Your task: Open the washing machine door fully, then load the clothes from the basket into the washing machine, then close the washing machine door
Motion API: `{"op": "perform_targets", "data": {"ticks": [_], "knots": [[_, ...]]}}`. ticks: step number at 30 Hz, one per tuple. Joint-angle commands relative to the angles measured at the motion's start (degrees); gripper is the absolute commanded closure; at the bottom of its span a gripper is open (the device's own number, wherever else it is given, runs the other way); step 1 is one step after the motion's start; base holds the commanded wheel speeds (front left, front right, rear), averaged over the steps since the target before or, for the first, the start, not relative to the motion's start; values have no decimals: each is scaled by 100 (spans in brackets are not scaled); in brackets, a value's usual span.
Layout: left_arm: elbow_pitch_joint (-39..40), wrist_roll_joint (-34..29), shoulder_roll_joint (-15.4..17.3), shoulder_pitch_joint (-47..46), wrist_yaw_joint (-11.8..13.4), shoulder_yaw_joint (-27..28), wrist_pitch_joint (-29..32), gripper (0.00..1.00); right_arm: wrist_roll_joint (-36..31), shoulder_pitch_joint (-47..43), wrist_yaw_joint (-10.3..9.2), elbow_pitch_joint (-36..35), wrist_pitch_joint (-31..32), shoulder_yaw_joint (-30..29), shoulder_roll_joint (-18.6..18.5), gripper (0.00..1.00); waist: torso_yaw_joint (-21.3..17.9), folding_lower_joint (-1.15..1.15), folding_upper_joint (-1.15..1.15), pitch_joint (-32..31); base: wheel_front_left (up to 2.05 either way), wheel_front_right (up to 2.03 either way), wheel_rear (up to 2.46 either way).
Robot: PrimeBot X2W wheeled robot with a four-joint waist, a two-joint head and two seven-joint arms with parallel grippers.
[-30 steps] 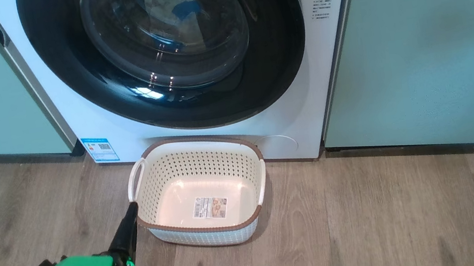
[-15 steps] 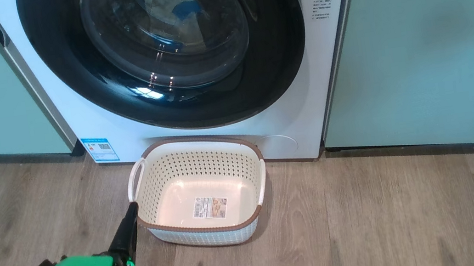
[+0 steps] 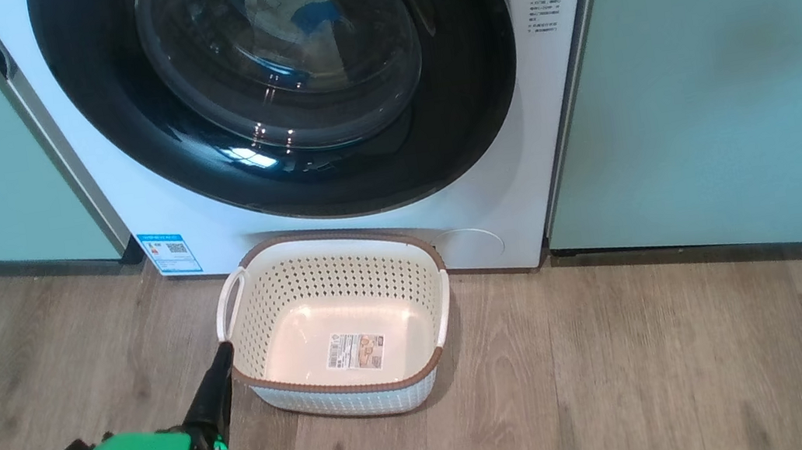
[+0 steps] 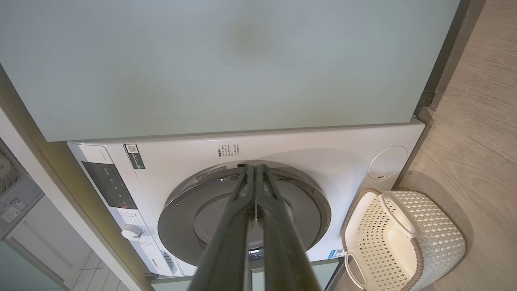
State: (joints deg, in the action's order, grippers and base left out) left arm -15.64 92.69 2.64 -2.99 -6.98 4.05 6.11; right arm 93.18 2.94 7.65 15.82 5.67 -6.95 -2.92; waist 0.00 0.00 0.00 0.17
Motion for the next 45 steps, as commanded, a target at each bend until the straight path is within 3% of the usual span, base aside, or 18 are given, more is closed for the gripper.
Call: {"op": "perform_targets", "data": {"ticks": [1, 45], "knots": [[159, -40, 39, -320, -51, 232, 25, 100, -56, 320, -16, -181, 37, 98, -39, 100, 0, 0, 0, 0, 0, 0, 0], [159, -49, 31, -321, -51, 243, 34, 100, -80, 323, -16, -180, 60, 69, -19, 100, 0, 0, 0, 0, 0, 0, 0]]}}
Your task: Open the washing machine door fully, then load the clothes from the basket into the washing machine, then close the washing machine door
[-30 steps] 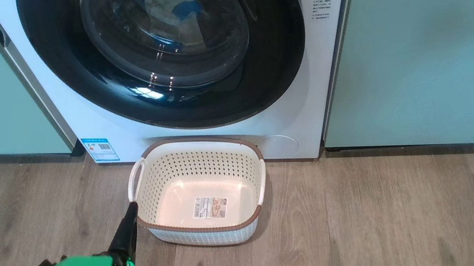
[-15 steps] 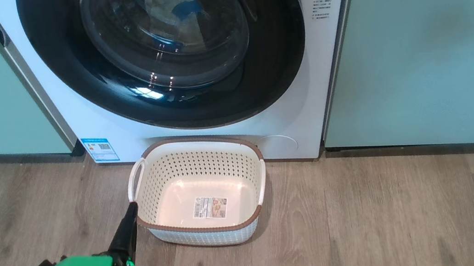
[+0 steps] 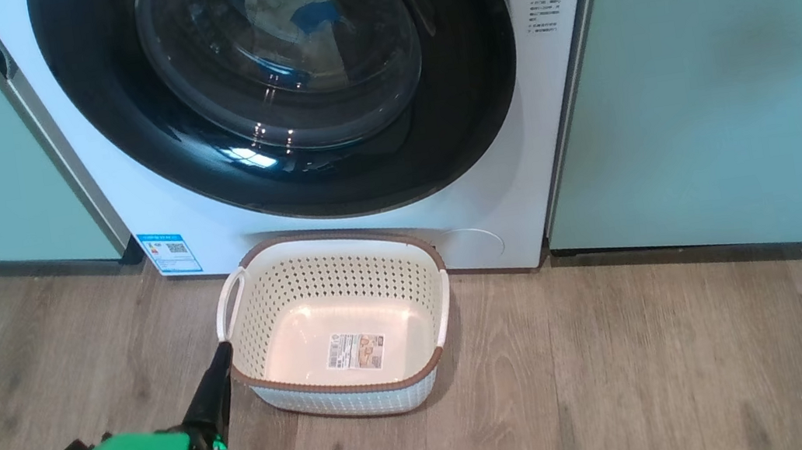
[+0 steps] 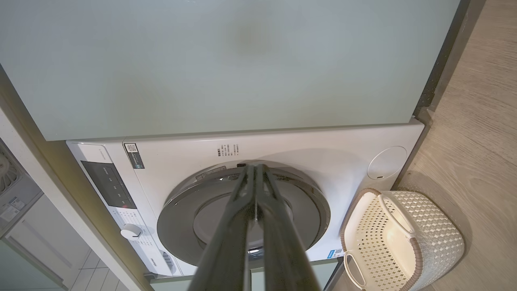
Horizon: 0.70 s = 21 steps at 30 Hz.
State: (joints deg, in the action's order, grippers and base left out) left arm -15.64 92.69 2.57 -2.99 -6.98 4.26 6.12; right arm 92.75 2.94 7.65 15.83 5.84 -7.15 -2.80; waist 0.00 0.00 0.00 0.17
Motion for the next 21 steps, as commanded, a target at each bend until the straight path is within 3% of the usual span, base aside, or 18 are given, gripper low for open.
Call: {"op": "perform_targets", "data": {"ticks": [1, 21], "knots": [[159, -49, 39, -321, -51, 222, 33, 100, -38, 323, -16, -181, 44, 89, -30, 100, 0, 0, 0, 0, 0, 0, 0], [159, -51, 37, -321, -51, 225, 35, 100, -45, 324, -16, -180, 51, 80, -24, 100, 0, 0, 0, 0, 0, 0, 0]]}}
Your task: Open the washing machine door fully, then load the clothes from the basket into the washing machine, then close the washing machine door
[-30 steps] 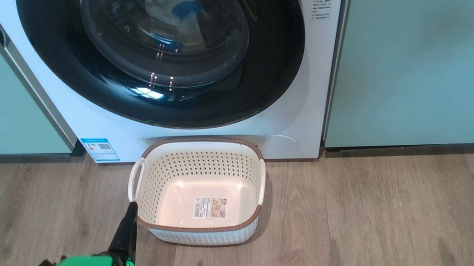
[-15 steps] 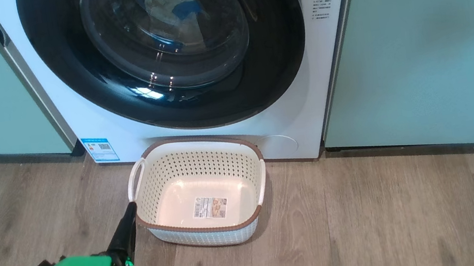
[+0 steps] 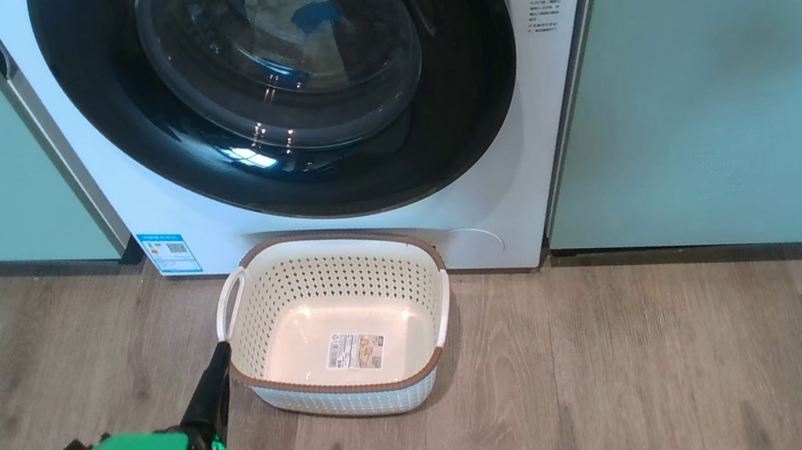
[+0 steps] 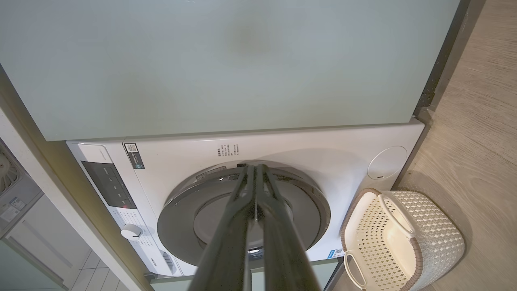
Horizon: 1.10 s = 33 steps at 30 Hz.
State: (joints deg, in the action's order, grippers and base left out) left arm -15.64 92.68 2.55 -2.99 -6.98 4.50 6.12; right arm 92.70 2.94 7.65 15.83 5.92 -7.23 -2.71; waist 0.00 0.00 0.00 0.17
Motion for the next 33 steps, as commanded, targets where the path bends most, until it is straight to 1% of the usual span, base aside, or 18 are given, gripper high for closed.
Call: {"op": "perform_targets", "data": {"ticks": [1, 33], "knots": [[159, -50, 38, -321, -51, 201, 35, 100, -39, 324, -16, -180, 43, 88, -33, 100, 0, 0, 0, 0, 0, 0, 0], [159, -53, 36, -321, -51, 204, 38, 100, -47, 325, -16, -180, 51, 79, -27, 100, 0, 0, 0, 0, 0, 0, 0]]}}
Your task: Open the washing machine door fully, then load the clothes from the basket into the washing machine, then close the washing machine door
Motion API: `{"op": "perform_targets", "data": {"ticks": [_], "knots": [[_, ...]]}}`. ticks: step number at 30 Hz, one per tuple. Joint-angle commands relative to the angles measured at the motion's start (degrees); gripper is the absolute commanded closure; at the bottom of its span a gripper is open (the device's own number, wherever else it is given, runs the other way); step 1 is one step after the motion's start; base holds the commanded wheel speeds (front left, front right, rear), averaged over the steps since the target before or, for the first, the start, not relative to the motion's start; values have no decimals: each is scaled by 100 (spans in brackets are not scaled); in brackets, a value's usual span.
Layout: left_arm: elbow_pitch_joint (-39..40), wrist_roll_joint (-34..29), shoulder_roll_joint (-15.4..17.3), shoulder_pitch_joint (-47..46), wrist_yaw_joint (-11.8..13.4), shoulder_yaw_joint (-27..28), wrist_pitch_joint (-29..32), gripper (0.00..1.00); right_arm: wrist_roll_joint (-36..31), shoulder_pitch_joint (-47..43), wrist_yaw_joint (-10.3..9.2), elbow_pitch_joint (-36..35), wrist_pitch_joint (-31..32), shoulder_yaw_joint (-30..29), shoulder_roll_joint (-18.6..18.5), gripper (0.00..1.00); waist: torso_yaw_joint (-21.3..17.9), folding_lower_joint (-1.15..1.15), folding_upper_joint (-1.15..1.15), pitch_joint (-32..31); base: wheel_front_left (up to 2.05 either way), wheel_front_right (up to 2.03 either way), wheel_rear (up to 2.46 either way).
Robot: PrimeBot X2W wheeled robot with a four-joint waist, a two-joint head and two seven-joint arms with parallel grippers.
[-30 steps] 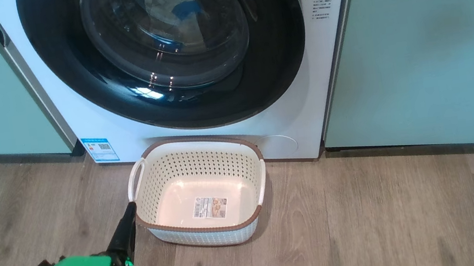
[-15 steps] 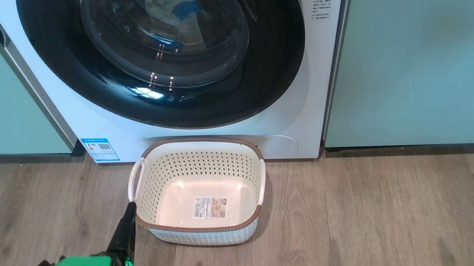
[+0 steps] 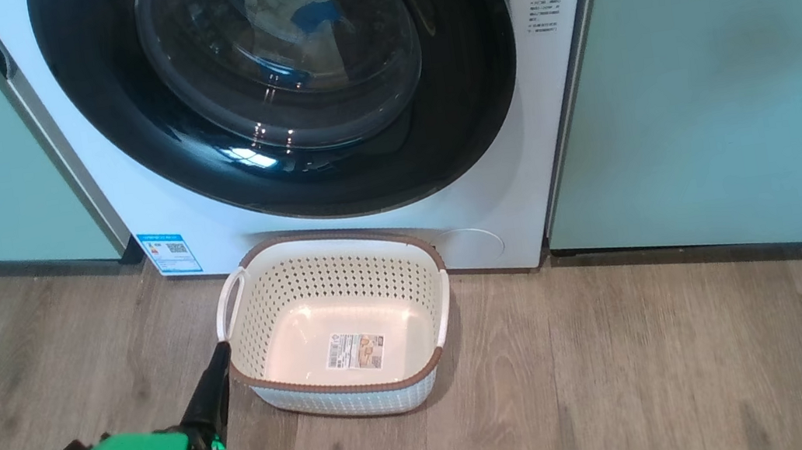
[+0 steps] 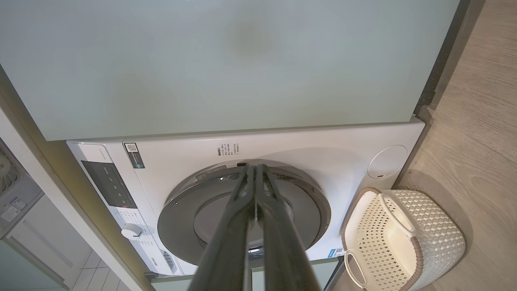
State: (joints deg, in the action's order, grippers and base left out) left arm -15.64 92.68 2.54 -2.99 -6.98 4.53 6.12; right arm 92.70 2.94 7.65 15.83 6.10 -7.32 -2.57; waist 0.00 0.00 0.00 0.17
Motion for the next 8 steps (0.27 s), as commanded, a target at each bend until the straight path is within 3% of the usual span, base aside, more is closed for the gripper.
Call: {"op": "perform_targets", "data": {"ticks": [1, 8], "knots": [[159, -53, 37, -321, -51, 201, 38, 100, -47, 325, -16, -180, 32, 88, -41, 100, 0, 0, 0, 0, 0, 0, 0], [159, -54, 36, -321, -51, 202, 38, 100, -49, 325, -16, -180, 33, 86, -40, 100, 0, 0, 0, 0, 0, 0, 0]]}}
